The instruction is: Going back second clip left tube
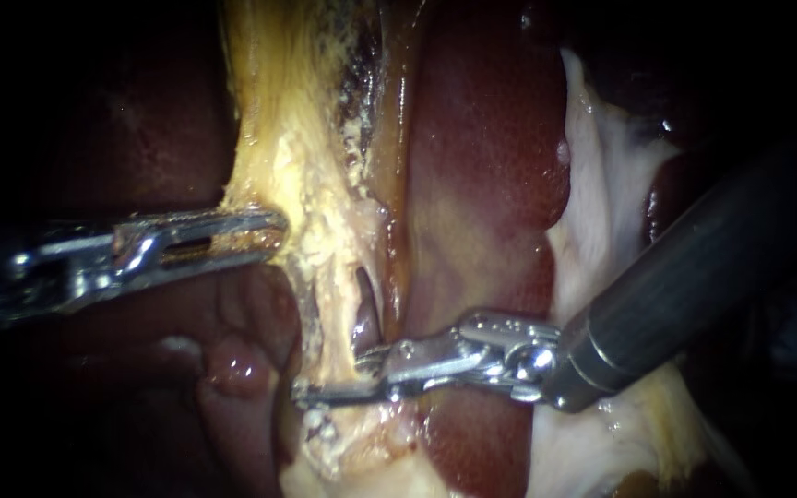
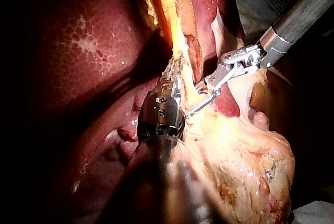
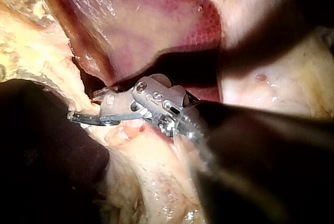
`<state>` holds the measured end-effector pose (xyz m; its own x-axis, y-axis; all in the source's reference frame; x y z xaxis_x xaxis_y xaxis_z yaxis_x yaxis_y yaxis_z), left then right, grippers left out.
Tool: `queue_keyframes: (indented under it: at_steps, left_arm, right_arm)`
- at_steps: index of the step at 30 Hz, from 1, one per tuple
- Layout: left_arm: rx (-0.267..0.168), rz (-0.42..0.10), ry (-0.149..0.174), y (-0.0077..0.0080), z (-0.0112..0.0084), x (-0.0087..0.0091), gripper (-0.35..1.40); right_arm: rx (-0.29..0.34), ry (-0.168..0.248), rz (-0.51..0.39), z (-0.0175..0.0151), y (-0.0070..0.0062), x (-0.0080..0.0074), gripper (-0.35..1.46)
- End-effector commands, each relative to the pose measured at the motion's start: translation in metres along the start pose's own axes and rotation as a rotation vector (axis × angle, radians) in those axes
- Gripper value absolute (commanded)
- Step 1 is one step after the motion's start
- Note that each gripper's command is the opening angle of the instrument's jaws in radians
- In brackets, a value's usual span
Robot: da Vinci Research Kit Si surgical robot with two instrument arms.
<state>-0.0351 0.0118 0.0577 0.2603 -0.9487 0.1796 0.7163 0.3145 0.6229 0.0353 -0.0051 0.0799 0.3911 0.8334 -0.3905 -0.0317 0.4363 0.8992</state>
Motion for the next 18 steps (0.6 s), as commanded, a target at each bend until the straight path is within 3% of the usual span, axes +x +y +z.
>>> queue_keyframes:
  at_steps: [1, 8, 9, 12, 18]
  left_arm:
    - [0.001, 0.000, 0.000, 0.0000, 0.0000, 0.0000, -0.35]
    - [0.001, 0.000, 0.000, 0.0000, 0.0000, 0.0000, -0.35]
    - [0.001, 0.000, 0.000, 0.0000, -0.0001, 0.0000, -0.35]
    - [0.001, 0.000, 0.000, 0.0000, -0.0001, 0.0000, -0.35]
    - [0.001, 0.001, 0.000, 0.0001, -0.0002, 0.0001, -0.35]
  right_arm:
    - [0.002, 0.000, 0.006, 0.0000, 0.0000, 0.0000, -0.35]
    - [-0.007, -0.001, 0.018, -0.0002, 0.0000, -0.0001, -0.35]
    - [-0.006, -0.001, 0.018, -0.0003, 0.0000, -0.0001, -0.26]
    - [-0.022, 0.007, 0.018, -0.0005, 0.0000, 0.0000, 0.35]
    - [-0.030, 0.067, -0.036, -0.0026, -0.0006, 0.0011, 0.55]
